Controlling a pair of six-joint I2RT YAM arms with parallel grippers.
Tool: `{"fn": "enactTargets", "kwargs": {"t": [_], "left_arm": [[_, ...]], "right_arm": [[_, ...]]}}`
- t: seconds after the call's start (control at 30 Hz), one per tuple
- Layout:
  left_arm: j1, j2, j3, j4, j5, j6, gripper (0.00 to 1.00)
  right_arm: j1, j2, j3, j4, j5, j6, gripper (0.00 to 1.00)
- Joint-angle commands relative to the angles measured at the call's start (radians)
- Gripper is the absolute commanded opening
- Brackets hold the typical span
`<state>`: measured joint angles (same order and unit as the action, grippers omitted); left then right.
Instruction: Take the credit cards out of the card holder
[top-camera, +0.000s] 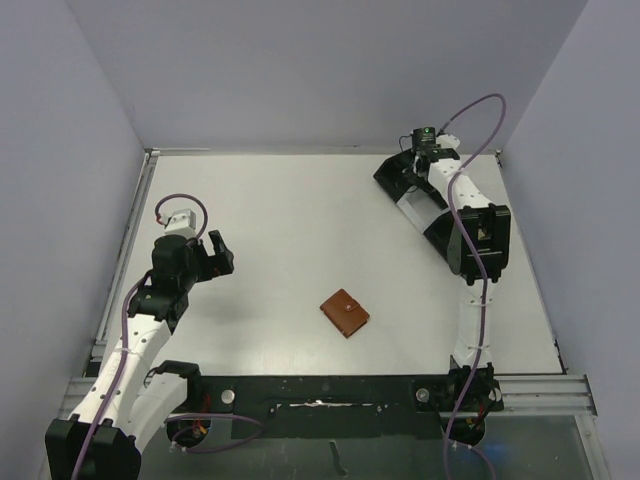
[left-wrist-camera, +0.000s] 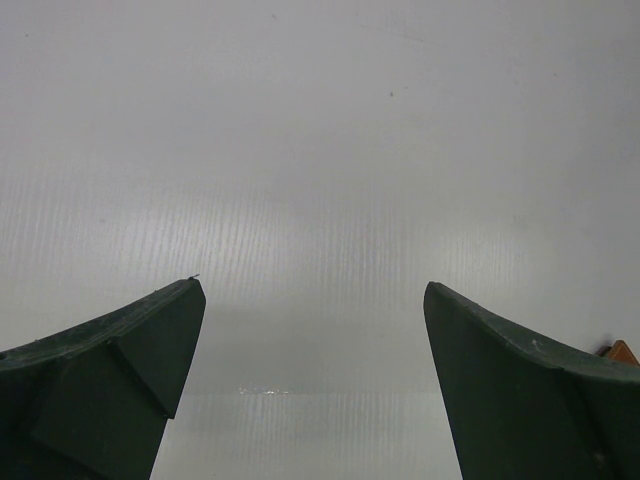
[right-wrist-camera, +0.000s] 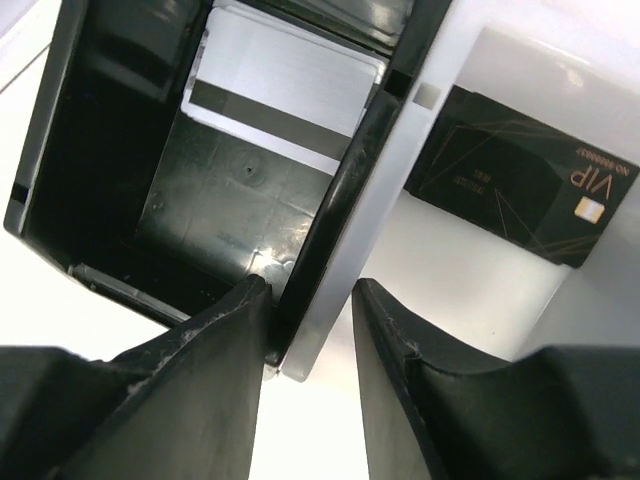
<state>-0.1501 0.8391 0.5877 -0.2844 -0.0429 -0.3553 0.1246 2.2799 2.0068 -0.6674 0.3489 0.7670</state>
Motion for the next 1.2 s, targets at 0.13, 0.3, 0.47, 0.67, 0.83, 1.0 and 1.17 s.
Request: {"fn": "enactTargets", "kwargs": {"t": [0.13, 0.3, 0.47, 0.67, 0.83, 1.0, 1.17], "left_arm": [[-0.002, -0.005, 0.029, 0.059, 0.019, 0.015, 0.92], [-0.002, -0.009, 0.028, 0.059, 0.022, 0.015, 0.92], [-0.003, -0.008, 0.028, 0.059, 0.029, 0.015, 0.92], [-0.003, -0.01, 0.029, 0.059, 0.03, 0.014, 0.92], [-0.005, -0.01, 0.028, 0.06, 0.032, 0.013, 0.92], [-0.006, -0.005, 0.029, 0.059, 0.041, 0.013, 0.92], [-0.006, -0.007, 0.029, 0.059, 0.039, 0.013, 0.92]], "right_arm": [[0.109, -0.128, -0.155, 0.022, 0.054, -0.038, 0.36], [0.186, -0.209, -0.278, 0.031, 0.068, -0.035, 0.34], [0.279, -0.314, -0.405, 0.063, 0.095, -0.038, 0.31], [0.397, -0.408, -0.514, 0.058, 0.102, -0.022, 0.31], [0.484, -0.444, -0.577, 0.083, 0.121, -0.028, 0.3], [0.533, -0.451, -0.615, 0.123, 0.074, -0.054, 0.23], [0.593, -0.451, -0.613, 0.127, 0.066, -0.066, 0.22]]}}
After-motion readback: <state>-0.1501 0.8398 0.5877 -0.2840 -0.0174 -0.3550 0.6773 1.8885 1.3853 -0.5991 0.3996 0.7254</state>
